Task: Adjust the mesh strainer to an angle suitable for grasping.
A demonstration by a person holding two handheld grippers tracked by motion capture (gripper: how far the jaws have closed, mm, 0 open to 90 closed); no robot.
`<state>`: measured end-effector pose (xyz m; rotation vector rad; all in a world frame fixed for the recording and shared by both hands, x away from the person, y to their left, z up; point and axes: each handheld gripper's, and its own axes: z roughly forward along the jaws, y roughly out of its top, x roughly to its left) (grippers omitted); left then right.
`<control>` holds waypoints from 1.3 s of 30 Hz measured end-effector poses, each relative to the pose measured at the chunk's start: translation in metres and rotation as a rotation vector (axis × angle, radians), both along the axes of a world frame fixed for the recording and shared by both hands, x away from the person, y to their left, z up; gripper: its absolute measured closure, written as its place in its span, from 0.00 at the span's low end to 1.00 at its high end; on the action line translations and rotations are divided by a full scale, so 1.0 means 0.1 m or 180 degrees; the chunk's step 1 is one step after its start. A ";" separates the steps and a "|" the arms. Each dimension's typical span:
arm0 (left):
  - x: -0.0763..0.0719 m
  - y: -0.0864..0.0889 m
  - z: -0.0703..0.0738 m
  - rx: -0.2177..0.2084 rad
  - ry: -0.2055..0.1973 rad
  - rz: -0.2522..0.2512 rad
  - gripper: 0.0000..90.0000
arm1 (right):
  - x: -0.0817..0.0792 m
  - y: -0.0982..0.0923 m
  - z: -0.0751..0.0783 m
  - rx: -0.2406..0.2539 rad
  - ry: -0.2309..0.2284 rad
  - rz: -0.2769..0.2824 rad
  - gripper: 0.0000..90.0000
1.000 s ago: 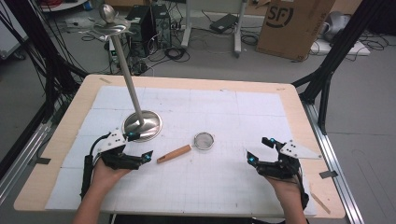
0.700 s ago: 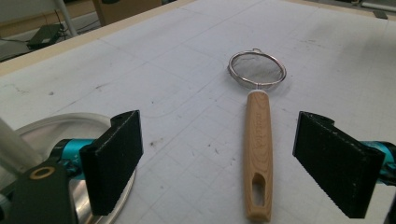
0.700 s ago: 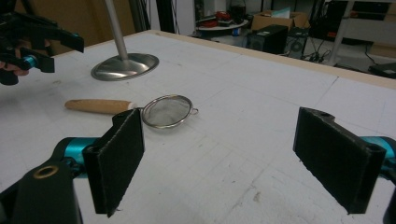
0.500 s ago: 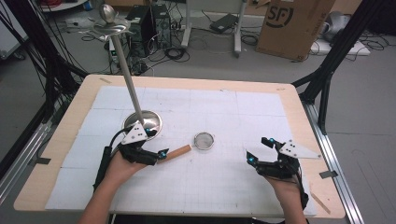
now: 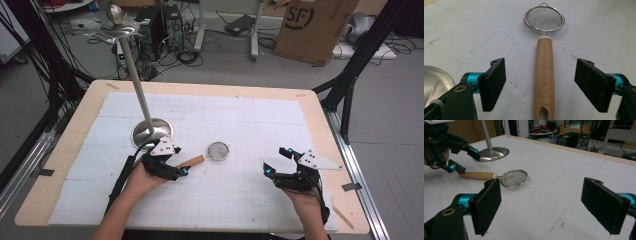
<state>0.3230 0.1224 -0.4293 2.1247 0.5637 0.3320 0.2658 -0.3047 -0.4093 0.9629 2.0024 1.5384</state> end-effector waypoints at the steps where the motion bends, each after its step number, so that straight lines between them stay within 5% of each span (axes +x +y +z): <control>1: 0.00 -0.01 -0.02 0.0016 0.0000 -0.0024 0.33 | 0.00 0.00 0.00 -0.0008 -0.0006 0.0002 0.17; 13: 0.02 -0.06 -0.11 0.0309 0.0068 -0.0142 0.55 | 0.01 0.01 -0.02 -0.0028 0.0030 0.0010 0.17; 27: 0.06 -0.08 -0.15 0.0307 0.0151 -0.0215 0.72 | 0.02 0.03 -0.03 -0.0049 0.0064 0.0005 0.17; 39: 0.04 -0.09 -0.13 0.0368 0.0044 -0.0253 0.75 | 0.01 0.03 -0.03 -0.0050 0.0059 0.0009 0.17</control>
